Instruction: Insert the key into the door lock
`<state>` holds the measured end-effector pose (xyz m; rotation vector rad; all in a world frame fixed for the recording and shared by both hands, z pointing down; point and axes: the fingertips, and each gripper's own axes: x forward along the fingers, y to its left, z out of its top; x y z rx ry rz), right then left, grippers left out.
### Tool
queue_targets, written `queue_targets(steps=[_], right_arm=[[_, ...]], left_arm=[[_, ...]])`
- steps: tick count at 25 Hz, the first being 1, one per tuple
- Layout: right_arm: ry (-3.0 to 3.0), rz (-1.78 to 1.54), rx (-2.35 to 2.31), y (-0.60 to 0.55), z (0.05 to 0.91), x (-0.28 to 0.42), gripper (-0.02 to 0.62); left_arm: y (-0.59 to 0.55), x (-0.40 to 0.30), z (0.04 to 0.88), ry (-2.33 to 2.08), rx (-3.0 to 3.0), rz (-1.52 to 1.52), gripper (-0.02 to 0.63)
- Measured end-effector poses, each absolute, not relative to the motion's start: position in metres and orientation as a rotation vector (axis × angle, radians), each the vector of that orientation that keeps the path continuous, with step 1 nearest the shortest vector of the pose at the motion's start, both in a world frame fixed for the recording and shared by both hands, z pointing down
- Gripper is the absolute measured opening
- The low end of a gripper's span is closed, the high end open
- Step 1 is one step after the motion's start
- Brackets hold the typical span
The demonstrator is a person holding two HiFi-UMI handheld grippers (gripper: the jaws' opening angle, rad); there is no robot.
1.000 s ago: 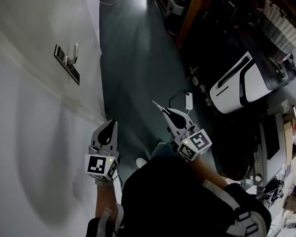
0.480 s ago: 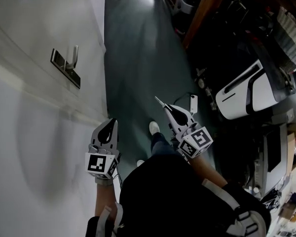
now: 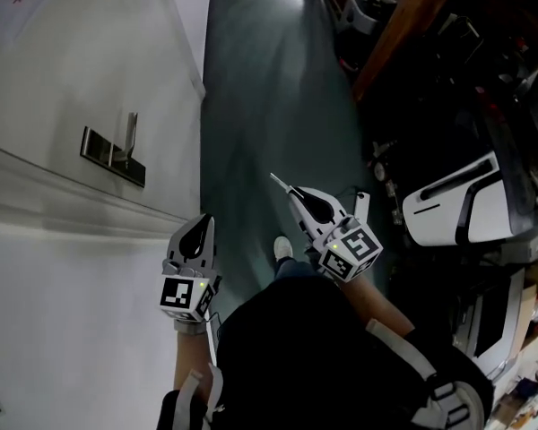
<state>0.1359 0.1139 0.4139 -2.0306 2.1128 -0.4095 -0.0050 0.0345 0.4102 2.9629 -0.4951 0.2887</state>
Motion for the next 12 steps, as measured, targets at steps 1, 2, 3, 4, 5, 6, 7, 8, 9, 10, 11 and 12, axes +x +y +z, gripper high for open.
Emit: queue_targets(steps=[1, 2, 3, 4, 5, 6, 7, 8, 9, 10, 11, 12], right_arm=[[2.121, -0.419, -2.012, 0.107, 0.415, 0.146, 0.034], [2.130, -0.429, -1.991, 0.101, 0.415, 0.155, 0.034], [2.140, -0.440, -1.969, 0.096, 0.416, 0.164, 0.034], [2.151, -0.451, -1.949, 0.090, 0.417, 0.172, 0.034], [2.164, -0.463, -1.929, 0.085, 0.417, 0.178, 0.034], [2.176, -0.474, -1.910, 0.079, 0.418, 0.185, 0.034], [2.188, -0.484, -1.890, 0.073, 0.419, 0.191, 0.034], [2.198, -0.495, -1.869, 0.067, 0.420, 0.197, 0.034], [2.208, -0.507, -1.846, 0.061, 0.422, 0.203, 0.034], [2.218, -0.523, -1.823, 0.055, 0.423, 0.207, 0.034], [2.229, -0.540, -1.801, 0.050, 0.425, 0.211, 0.034], [2.242, -0.559, -1.780, 0.045, 0.427, 0.213, 0.034]], left_arm=[[0.029, 0.004, 0.410, -0.510, 2.960, 0.296, 0.008], [0.025, 0.013, 0.410, -0.528, 2.957, 0.302, 0.008], [0.021, 0.022, 0.410, -0.548, 2.953, 0.307, 0.008], [0.016, 0.029, 0.410, -0.572, 2.947, 0.314, 0.008], [0.011, 0.035, 0.411, -0.600, 2.940, 0.324, 0.008], [0.006, 0.041, 0.412, -0.629, 2.933, 0.339, 0.008], [0.001, 0.046, 0.413, -0.652, 2.929, 0.352, 0.008], [-0.003, 0.051, 0.414, -0.672, 2.928, 0.364, 0.008], [-0.007, 0.055, 0.415, -0.694, 2.928, 0.372, 0.008], [-0.011, 0.058, 0.416, -0.715, 2.926, 0.372, 0.008], [-0.013, 0.060, 0.418, -0.732, 2.923, 0.363, 0.008], [-0.015, 0.061, 0.419, -0.748, 2.918, 0.353, 0.008]])
